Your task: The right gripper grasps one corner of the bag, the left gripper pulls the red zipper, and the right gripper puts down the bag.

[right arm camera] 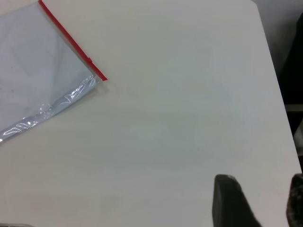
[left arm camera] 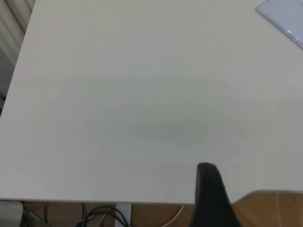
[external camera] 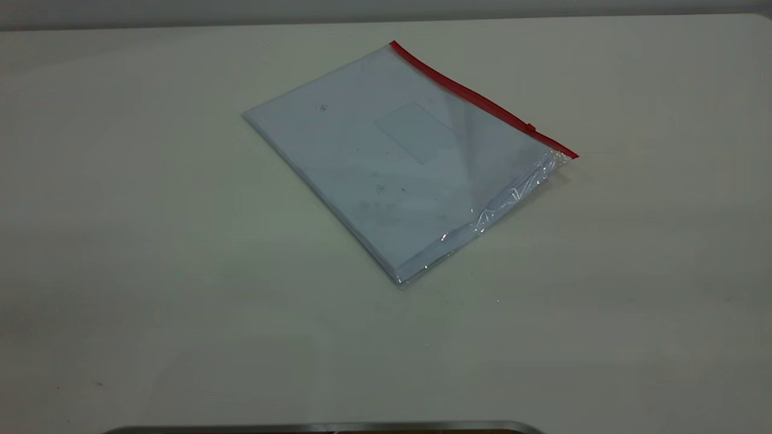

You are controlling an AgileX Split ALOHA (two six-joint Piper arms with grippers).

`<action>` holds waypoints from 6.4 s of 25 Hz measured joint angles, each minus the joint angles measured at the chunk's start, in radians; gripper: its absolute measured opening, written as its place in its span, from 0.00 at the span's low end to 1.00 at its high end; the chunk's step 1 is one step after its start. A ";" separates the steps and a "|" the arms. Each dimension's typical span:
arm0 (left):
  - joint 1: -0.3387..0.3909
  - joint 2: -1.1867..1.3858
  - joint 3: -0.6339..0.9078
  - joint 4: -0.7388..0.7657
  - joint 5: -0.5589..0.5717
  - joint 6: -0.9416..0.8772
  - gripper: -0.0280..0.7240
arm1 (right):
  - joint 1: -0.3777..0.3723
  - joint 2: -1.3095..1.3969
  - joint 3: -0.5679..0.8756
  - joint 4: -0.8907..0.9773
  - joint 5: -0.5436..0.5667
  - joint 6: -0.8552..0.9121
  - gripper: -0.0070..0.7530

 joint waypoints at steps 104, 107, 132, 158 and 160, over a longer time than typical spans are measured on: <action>-0.153 1.955 -0.828 -0.895 -0.412 1.096 0.76 | 0.029 2.440 -0.661 1.467 -0.561 -1.501 0.74; -0.153 1.956 -0.828 -0.895 -0.415 1.096 0.76 | 0.029 2.487 -0.696 1.519 -0.539 -1.568 0.74; -0.154 1.956 -0.828 -0.896 -0.444 1.101 0.75 | 0.029 2.513 -0.722 1.731 -0.427 -1.747 0.64; -0.155 1.956 -0.828 -0.896 -0.445 1.100 0.75 | 0.058 2.551 -0.732 1.733 -0.346 -1.595 0.62; -0.155 1.956 -0.828 -0.896 -0.445 1.100 0.75 | 0.055 2.551 -0.741 1.739 -0.343 -1.607 0.53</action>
